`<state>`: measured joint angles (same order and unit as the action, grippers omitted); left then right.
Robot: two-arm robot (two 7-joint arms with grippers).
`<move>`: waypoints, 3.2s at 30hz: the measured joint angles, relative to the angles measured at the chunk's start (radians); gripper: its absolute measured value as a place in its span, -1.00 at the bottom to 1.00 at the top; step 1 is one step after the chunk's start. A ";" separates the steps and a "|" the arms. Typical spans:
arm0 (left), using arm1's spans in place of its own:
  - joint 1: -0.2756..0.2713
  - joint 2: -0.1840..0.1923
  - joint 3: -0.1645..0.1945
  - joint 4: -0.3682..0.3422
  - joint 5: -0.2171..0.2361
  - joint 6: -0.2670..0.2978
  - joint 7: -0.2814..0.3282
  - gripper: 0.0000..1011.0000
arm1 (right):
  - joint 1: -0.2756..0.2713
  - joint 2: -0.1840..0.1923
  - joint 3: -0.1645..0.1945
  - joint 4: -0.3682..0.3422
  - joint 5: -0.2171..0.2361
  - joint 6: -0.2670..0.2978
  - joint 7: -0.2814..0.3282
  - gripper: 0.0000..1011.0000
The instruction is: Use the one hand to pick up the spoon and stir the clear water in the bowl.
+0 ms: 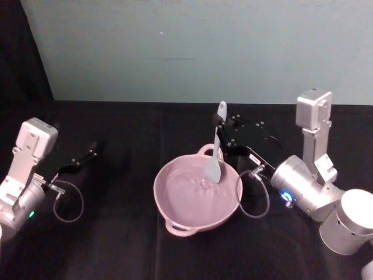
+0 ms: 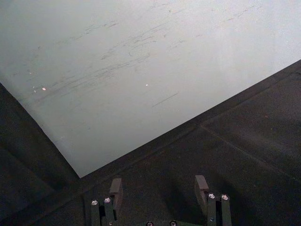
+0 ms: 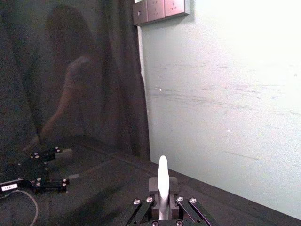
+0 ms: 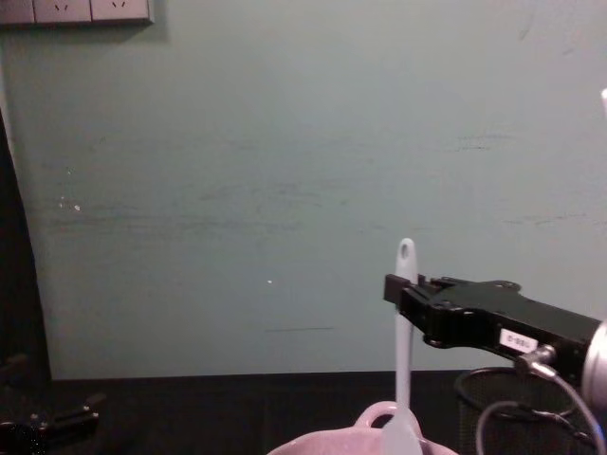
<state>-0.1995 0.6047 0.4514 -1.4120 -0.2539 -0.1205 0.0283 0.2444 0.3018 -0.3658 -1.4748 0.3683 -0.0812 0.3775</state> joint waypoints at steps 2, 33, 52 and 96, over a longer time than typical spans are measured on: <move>0.000 0.000 0.000 0.000 0.000 0.000 0.000 0.99 | -0.010 0.007 0.006 -0.011 -0.002 0.002 -0.001 -0.76; 0.000 0.000 0.000 0.000 0.000 0.000 0.000 0.99 | -0.042 -0.039 -0.081 -0.067 0.016 0.026 0.053 -0.77; 0.000 0.000 0.000 0.000 0.000 0.000 0.000 0.99 | 0.039 -0.052 -0.009 0.073 0.039 -0.002 0.008 -0.76; 0.000 0.000 0.000 0.000 0.000 0.000 0.000 0.99 | -0.046 0.014 -0.050 -0.197 0.027 0.050 0.036 -0.76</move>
<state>-0.1995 0.6047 0.4514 -1.4120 -0.2539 -0.1206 0.0283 0.1982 0.3158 -0.4154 -1.6714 0.3951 -0.0313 0.4138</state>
